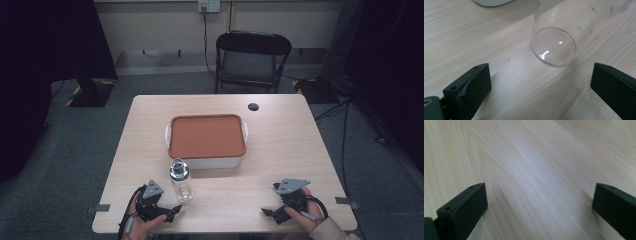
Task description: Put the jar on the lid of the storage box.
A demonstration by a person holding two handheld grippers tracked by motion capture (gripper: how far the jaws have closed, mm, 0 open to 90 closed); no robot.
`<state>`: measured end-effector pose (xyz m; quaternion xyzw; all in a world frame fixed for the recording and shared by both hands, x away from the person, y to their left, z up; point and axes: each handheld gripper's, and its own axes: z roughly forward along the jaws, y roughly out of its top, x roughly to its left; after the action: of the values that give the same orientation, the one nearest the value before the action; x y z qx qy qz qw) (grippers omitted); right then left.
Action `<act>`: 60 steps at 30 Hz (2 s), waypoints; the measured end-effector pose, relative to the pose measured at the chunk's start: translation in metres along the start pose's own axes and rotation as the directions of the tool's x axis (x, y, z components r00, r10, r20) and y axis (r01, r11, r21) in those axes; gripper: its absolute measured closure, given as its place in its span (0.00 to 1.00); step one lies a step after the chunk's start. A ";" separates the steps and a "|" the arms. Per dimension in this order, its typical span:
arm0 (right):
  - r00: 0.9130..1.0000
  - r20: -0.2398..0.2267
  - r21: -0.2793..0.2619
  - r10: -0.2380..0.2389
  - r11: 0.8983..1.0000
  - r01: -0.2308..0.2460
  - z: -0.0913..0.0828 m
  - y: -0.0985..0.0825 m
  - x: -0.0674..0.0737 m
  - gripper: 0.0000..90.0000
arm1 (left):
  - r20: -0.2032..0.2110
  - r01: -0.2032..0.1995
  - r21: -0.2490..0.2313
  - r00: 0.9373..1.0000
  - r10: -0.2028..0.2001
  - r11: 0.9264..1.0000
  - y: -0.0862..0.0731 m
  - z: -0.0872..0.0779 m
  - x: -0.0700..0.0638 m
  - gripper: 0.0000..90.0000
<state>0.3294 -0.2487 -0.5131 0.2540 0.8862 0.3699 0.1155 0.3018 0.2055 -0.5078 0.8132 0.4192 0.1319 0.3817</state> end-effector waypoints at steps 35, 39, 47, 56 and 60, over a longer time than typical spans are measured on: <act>1.000 0.000 0.000 0.000 1.000 0.000 0.000 0.000 0.000 0.00 | 0.023 -0.011 -0.039 1.000 0.011 0.999 0.014 -0.002 -0.010 0.05; 1.000 0.000 0.000 0.000 1.000 0.000 0.000 0.000 0.000 0.00 | 0.024 -0.006 -0.040 1.000 0.007 0.999 0.015 -0.003 -0.010 0.05; 1.000 0.000 0.000 0.000 1.000 0.000 0.000 0.000 0.000 0.00 | 0.029 0.001 -0.042 1.000 0.000 0.999 0.018 -0.004 -0.011 0.05; 1.000 0.000 0.000 0.000 1.000 0.000 0.000 0.000 0.000 0.00 | 0.032 0.013 -0.056 0.999 -0.012 0.998 0.021 -0.004 -0.012 0.05; 1.000 0.000 0.000 0.000 1.000 0.000 0.000 0.000 0.000 0.00 | 0.035 0.009 -0.056 0.999 -0.007 0.998 0.023 -0.003 -0.013 0.05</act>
<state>0.3294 -0.2487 -0.5131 0.2541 0.8862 0.3698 0.1155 0.3050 0.1890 -0.4877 0.8025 0.4119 0.1280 0.4122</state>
